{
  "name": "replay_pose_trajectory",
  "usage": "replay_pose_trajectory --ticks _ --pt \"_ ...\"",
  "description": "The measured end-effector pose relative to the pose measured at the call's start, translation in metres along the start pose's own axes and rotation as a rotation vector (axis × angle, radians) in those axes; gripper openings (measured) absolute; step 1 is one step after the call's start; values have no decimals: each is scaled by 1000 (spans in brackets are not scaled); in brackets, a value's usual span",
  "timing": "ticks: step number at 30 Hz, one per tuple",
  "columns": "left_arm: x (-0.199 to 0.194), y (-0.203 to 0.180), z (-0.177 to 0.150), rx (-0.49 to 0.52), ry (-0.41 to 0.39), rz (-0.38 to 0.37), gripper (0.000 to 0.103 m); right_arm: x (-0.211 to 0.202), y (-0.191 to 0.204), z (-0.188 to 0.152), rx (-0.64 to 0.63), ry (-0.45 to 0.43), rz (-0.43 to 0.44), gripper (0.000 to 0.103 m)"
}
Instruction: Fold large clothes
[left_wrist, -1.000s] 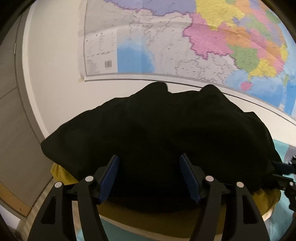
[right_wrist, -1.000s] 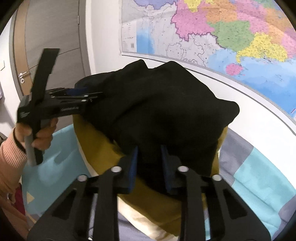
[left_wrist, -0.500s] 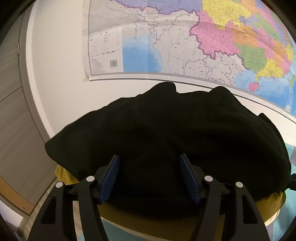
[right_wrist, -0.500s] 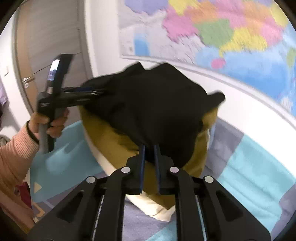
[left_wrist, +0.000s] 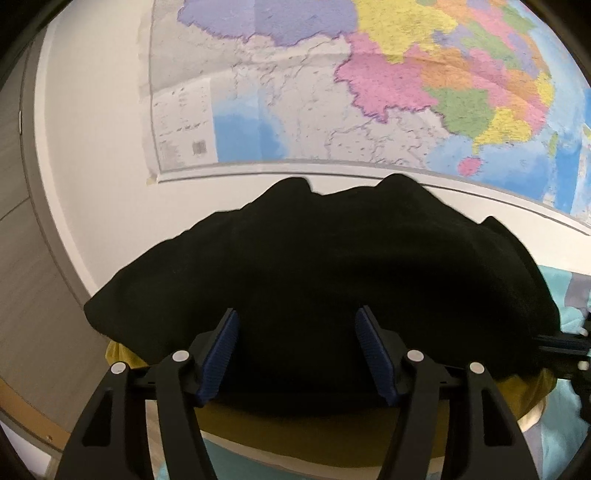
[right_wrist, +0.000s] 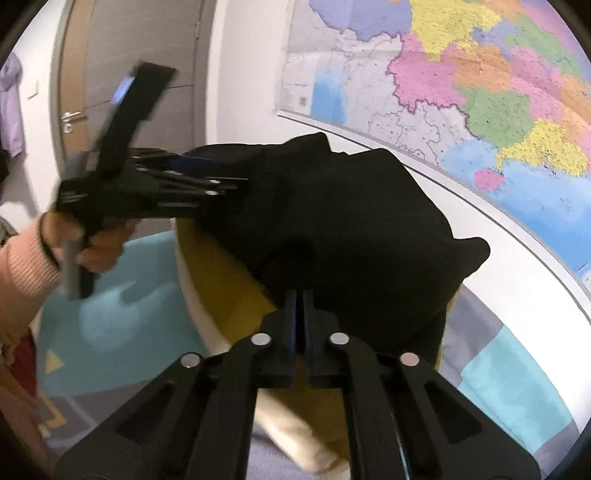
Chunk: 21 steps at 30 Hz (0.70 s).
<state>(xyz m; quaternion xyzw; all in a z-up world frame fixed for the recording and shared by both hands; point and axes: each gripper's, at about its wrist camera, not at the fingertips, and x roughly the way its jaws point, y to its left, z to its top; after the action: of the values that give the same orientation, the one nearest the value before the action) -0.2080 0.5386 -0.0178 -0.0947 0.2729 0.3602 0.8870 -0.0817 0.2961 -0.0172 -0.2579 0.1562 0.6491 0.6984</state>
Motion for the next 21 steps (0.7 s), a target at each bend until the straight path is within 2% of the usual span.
replay_pose_trajectory --ticks 2,5,8,11,13,14,15,16,21 --pt "7 8 -1 -20 26 29 61 -7 -1 -8 -21 29 15 2" --pt "8 17 -2 -59 25 0 61 -6 -7 -18 12 64 12 0" --pt "1 15 -2 -67 8 -3 61 -15 -17 -21 107 37 80 1" --pt "-11 7 -3 -50 -20 -10 61 -32 -24 -13 168 -54 112 15" --pt "-21 1 -3 -39 -46 -18 62 -39 -26 -7 202 -104 142 20" --pt "-25 -2 -4 -39 -53 -18 63 -40 -26 -5 207 -118 131 27" --pt "-30 -5 -4 -36 -62 -21 64 -41 -25 -3 210 -128 113 39" --pt "-34 -9 -5 -31 -70 -20 67 -39 -26 -3 218 -133 96 43" --pt "-41 -29 -12 7 -82 -31 75 -8 -31 -14 297 -20 66 42"
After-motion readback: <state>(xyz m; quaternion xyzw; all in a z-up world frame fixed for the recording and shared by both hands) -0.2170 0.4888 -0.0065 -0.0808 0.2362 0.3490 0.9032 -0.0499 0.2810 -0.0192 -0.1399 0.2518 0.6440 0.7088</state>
